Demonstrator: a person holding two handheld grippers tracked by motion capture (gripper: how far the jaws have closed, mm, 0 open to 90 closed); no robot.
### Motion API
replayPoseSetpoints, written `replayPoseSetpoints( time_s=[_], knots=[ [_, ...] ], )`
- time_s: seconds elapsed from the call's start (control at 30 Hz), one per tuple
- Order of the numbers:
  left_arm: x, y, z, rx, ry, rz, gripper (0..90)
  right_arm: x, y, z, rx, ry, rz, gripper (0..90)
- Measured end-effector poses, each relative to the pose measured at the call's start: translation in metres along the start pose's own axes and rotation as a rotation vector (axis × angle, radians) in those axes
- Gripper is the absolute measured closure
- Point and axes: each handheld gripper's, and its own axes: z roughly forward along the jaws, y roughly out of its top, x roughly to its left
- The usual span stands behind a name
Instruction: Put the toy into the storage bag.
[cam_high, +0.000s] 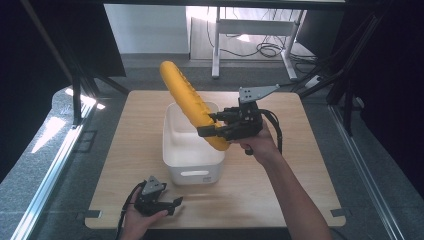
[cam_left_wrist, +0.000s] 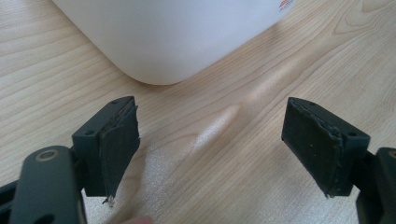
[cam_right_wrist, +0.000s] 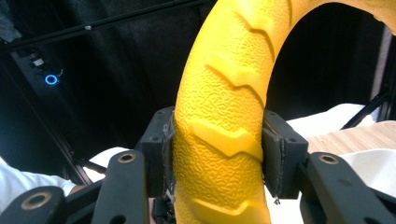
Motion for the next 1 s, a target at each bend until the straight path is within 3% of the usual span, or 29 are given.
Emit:
replayPoseSetpoints(
  time_s=[0.4, 1.0],
  knots=[
    [0.000, 0.000, 0.000, 0.000, 0.001, -0.001, 19.1, 0.000, -0.006, 0.013, 0.017, 0.033, 0.005, 51.8],
    [0.001, 0.000, 0.000, 0.001, 0.002, 0.004, 19.1, -0.009, -0.018, 0.023, 0.057, 0.040, 0.029, 51.7]
  ],
)
